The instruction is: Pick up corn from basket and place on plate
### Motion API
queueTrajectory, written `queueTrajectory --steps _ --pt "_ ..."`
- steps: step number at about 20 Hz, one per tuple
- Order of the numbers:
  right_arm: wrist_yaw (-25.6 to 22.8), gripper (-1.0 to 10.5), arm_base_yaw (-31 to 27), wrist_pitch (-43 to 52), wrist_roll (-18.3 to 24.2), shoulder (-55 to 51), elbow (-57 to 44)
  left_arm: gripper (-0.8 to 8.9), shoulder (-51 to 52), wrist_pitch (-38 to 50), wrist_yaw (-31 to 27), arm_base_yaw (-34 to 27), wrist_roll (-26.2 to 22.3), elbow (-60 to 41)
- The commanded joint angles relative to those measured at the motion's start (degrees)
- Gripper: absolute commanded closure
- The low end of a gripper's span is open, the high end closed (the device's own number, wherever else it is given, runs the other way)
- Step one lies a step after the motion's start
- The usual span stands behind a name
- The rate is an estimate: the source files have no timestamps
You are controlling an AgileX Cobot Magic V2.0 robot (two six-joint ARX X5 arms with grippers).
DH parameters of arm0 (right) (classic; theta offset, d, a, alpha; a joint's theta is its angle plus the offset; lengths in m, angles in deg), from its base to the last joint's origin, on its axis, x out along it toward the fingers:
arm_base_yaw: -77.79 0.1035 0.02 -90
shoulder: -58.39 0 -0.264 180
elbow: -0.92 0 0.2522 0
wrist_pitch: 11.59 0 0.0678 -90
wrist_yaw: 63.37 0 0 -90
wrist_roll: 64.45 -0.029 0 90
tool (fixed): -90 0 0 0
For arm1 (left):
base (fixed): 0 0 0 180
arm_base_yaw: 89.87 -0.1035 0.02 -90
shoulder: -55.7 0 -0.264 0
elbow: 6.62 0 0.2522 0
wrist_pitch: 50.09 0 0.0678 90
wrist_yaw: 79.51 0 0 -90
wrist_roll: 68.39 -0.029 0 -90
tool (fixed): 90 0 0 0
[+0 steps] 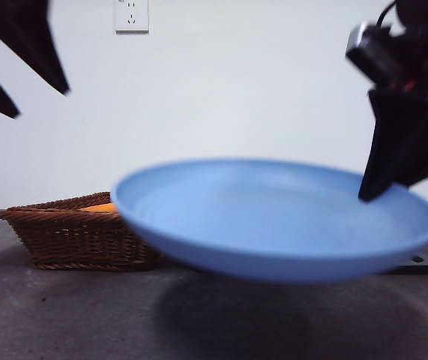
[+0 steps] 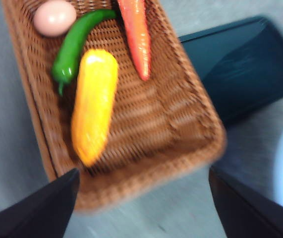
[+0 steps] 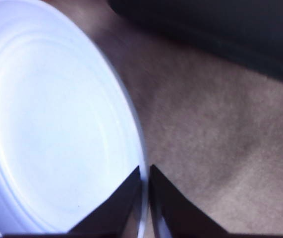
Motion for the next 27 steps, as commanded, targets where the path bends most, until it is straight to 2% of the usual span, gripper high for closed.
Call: queueTrajectory --steps 1,6,11,19,27 --pt "0.50 9.5 -1.11 0.09 -1.60 -2.84 0.92 3.87 -8.13 0.26 -2.86 1.64 -5.01 6.21" --pt "0.52 9.5 -5.70 -0.74 -2.29 -7.69 0.94 3.87 -23.39 -0.02 -6.82 3.52 -8.81 16.09" --pt "0.59 9.5 -8.37 -0.66 -2.21 -8.61 0.94 3.87 -33.11 0.22 -10.29 3.78 -10.82 20.52" --pt "0.63 9.5 -8.83 -0.68 -1.99 -8.61 0.94 3.87 -39.78 3.39 -10.32 3.78 -10.93 20.52" --pt "0.59 9.5 -8.83 0.20 -1.99 -8.61 0.94 4.24 -41.35 4.66 -10.32 3.78 -10.93 20.52"
